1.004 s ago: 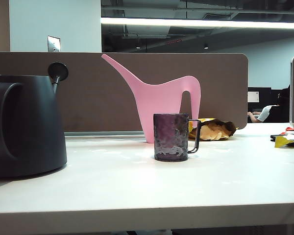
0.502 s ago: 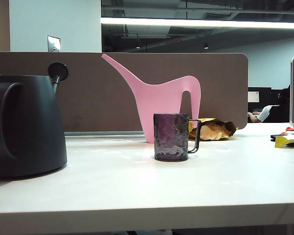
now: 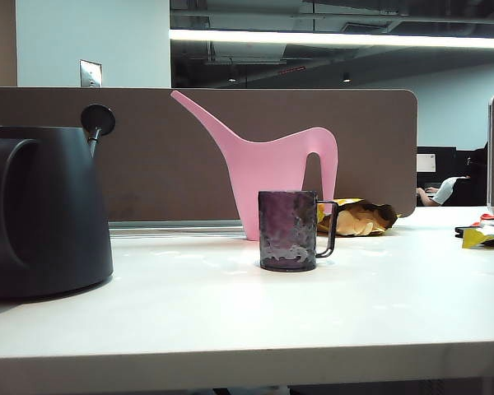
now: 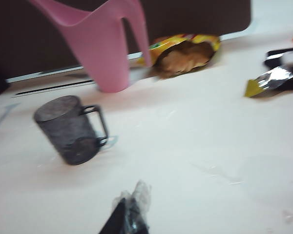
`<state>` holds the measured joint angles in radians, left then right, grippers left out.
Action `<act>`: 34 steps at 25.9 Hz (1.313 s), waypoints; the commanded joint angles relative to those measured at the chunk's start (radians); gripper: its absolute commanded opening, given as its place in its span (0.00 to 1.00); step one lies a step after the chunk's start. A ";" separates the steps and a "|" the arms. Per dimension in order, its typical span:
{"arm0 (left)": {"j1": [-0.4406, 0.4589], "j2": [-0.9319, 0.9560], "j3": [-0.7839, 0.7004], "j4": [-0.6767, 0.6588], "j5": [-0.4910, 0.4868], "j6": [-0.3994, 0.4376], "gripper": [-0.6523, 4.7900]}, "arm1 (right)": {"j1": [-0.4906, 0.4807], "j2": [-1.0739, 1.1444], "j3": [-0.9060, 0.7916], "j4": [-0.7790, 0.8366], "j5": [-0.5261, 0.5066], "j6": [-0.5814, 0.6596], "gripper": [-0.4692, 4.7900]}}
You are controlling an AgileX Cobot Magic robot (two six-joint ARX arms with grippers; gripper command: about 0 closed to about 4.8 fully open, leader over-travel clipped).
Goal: Pour the water from the cup into the kettle.
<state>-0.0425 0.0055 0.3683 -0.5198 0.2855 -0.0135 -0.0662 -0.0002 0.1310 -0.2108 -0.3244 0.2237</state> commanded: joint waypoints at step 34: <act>-0.001 0.001 0.013 -0.015 0.037 -0.001 0.11 | 0.361 0.999 0.223 0.596 0.111 0.109 0.52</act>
<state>-0.0425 0.0055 0.3759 -0.5404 0.3149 -0.0162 0.2935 0.9718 0.3386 0.3145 -0.2089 0.3351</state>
